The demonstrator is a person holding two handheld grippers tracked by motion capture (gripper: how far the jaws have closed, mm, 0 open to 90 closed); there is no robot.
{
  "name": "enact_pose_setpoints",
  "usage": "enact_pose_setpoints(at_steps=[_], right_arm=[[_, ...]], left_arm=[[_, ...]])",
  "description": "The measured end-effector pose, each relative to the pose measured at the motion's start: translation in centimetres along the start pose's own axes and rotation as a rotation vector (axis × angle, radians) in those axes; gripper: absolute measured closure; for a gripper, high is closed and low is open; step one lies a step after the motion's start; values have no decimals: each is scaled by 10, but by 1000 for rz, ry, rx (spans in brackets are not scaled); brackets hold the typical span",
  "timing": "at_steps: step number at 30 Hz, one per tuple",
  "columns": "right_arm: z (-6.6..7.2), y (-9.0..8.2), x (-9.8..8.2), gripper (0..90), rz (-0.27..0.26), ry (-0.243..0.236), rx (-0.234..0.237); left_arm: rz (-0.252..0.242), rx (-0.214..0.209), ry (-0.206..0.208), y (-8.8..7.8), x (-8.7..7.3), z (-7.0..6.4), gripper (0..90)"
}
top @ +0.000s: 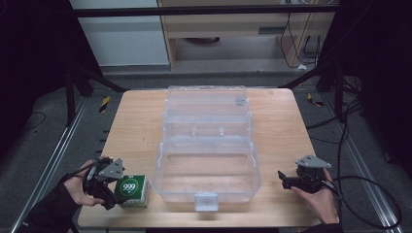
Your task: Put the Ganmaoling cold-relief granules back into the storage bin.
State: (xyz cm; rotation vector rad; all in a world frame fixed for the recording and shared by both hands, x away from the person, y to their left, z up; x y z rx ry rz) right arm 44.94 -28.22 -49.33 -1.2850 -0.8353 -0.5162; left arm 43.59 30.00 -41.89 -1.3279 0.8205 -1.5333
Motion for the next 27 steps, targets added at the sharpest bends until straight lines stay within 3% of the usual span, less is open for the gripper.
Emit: enact_pose_setpoints(at_steps=[15,27], right_arm=[[1,2,-1,34,17,-9,4],[2,4,-2,34,32,-12,7]], left_arm=[[47,-36,27,21,4,1,31],[56,-68,42,33,4,3,36]])
Point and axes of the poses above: each handheld gripper's, and its own axes: y roughly forward along the jaws, x roughly out of its top, z roughly to its left, the point moved 2 cm from there along y, roughly forward along the jaws, and after that the axes turned 13 degrees about y, right-handed, at the moved point
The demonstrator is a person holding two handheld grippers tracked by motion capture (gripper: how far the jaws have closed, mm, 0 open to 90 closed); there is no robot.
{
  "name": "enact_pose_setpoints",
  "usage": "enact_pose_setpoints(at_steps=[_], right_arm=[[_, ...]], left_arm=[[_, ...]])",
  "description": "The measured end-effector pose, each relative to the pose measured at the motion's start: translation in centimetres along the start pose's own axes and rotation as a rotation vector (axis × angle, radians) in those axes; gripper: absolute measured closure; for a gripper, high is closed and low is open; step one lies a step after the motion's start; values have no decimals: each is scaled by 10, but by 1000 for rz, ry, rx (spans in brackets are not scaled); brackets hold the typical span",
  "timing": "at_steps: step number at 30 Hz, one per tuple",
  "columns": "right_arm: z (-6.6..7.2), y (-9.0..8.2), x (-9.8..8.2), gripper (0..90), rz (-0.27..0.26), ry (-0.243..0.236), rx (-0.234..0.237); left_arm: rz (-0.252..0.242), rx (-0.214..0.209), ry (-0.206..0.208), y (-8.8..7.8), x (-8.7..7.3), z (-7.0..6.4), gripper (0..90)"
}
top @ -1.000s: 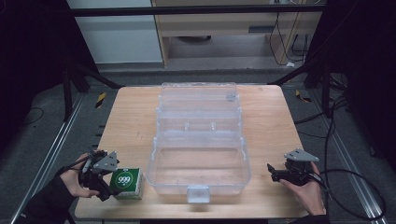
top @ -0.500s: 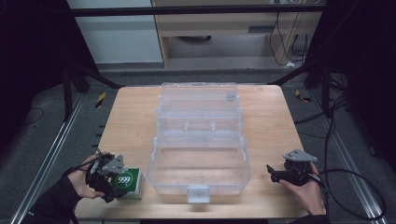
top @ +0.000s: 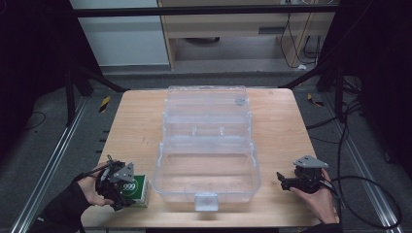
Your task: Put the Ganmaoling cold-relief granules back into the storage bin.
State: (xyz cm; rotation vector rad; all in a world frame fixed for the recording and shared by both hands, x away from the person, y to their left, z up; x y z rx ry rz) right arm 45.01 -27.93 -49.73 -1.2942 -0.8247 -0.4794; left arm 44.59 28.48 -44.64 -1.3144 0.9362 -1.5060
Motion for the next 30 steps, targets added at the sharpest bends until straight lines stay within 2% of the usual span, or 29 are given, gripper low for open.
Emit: enact_pose_setpoints(at_steps=[4,12,18,30], right_arm=[[0,2,0,34,-1,-14,-2],[0,2,-1,34,3,-13,1],[0,2,-1,34,9,-18,3],[0,2,-1,35,11,-13,2]], left_arm=[[3,-14,5,3,0,1,39],[19,-37,21,9,1,3,57],[19,-41,27,7,-1,3,115],[35,-58,-12,2,0,0,153]])
Point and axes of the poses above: each handheld gripper's, and its own axes: y roughly forward along the jaws, x roughly out of its top, z roughly to its left, the point moved 2 cm from there along y, roughly forward along the jaws, and after that the axes turned 13 degrees about y, right-handed, at the moved point
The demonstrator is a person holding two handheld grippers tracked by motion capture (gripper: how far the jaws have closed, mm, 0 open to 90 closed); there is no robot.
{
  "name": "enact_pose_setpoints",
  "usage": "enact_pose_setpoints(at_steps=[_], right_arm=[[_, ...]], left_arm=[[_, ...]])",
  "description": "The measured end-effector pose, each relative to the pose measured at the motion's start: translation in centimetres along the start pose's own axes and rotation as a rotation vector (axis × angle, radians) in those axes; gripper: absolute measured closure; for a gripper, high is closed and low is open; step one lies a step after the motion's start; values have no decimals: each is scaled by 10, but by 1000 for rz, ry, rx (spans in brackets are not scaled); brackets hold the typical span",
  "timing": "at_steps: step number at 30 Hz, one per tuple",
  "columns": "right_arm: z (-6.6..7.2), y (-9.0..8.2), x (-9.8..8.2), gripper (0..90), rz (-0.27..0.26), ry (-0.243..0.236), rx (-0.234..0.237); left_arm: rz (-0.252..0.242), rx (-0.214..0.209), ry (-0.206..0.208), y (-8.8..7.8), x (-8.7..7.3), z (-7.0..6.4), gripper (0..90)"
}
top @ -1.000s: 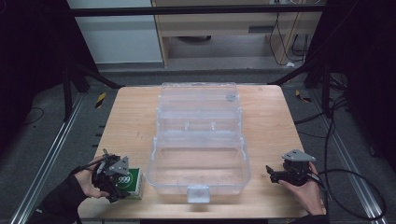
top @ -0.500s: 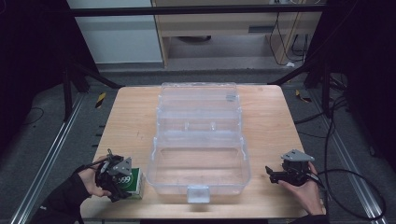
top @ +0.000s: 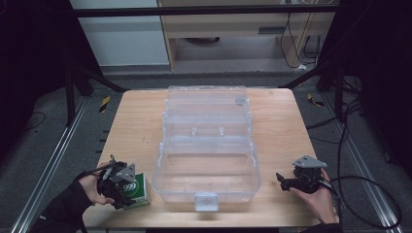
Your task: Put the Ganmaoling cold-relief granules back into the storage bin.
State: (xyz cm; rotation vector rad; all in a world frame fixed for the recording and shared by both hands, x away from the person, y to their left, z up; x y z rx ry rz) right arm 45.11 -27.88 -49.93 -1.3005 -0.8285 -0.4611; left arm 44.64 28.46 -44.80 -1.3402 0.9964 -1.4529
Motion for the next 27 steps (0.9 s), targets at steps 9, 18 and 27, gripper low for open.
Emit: enact_pose_setpoints(at_steps=[9,18,27], right_arm=[[0,0,0,36,2,-2,0],[0,0,0,37,1,3,1],[0,0,-1,38,4,1,2]], left_arm=[[-39,53,-12,-30,1,0,153],[-88,115,-11,-66,9,2,152],[-130,158,-9,-93,20,5,152]])
Point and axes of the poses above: each handheld gripper's, and its own axes: y roughly forward along the jaws, x roughly out of its top, z roughly to its left, the point moved 2 cm from there along y, roughly forward along the jaws, and after that the axes turned 13 degrees about y, right-handed, at the moved point
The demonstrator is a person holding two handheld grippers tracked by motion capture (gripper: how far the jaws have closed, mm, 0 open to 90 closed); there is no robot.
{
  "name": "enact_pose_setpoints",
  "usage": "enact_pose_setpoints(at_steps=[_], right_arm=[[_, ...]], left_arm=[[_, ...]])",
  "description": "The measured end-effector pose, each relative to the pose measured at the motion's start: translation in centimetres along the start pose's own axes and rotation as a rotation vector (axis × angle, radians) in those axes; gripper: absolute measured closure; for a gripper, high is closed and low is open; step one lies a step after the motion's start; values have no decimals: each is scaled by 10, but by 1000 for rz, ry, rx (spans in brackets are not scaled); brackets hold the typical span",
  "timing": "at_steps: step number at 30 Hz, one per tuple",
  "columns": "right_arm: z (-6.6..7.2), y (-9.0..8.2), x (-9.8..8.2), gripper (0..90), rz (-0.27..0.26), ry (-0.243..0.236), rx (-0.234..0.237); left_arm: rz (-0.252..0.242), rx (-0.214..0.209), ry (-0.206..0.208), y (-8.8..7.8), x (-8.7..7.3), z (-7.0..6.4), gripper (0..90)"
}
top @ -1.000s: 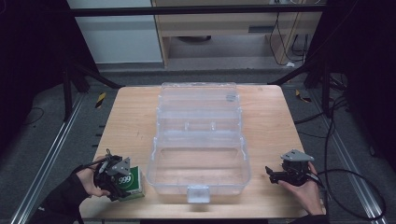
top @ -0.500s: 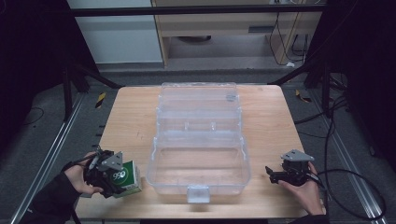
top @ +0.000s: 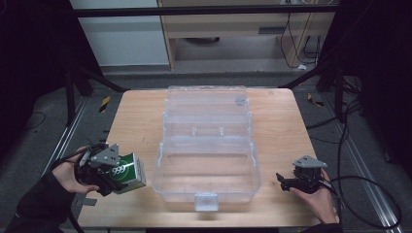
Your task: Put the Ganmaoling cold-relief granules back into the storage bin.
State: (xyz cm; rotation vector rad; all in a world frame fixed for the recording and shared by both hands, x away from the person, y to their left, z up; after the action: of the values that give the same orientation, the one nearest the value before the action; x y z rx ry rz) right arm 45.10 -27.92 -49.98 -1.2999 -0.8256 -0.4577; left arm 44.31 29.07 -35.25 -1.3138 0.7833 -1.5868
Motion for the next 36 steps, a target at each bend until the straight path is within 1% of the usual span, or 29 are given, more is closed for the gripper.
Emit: enact_pose_setpoints(at_steps=[3,5,8,11,20,21,31,32,33,36], right_arm=[[0,0,0,38,0,0,3],[0,1,-1,39,-1,-2,2],[0,1,-1,39,-2,-2,3],[0,1,-1,39,-1,-2,3],[0,1,-1,39,0,-3,4],[0,1,-1,39,0,-3,5],[0,1,-1,40,0,-3,6],[0,1,-1,40,-1,-3,6],[0,1,-1,40,-1,-2,8],[0,1,-1,40,-1,-3,6]], left_arm=[[0,-1,5,-3,5,1,152],[5,1,16,-5,9,2,152],[2,1,26,-7,16,4,152],[-14,-2,29,-8,22,5,152],[-19,-1,50,-11,40,9,152],[-20,-2,57,-12,42,9,152],[-23,-10,92,-7,65,13,152],[-27,-10,90,-6,68,13,152],[-26,-9,105,-6,71,14,152],[-33,-17,115,-3,79,15,152]])
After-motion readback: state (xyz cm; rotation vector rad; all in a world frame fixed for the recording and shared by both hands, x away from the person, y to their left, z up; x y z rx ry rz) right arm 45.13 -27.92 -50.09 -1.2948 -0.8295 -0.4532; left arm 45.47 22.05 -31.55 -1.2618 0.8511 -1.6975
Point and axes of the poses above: each handheld gripper's, and its own axes: y roughly forward along the jaws, x roughly out of its top, z roughly to its left, the point moved 2 cm from there along y, roughly forward along the jaws, and after that the axes turned 13 degrees about y, right-handed, at the moved point
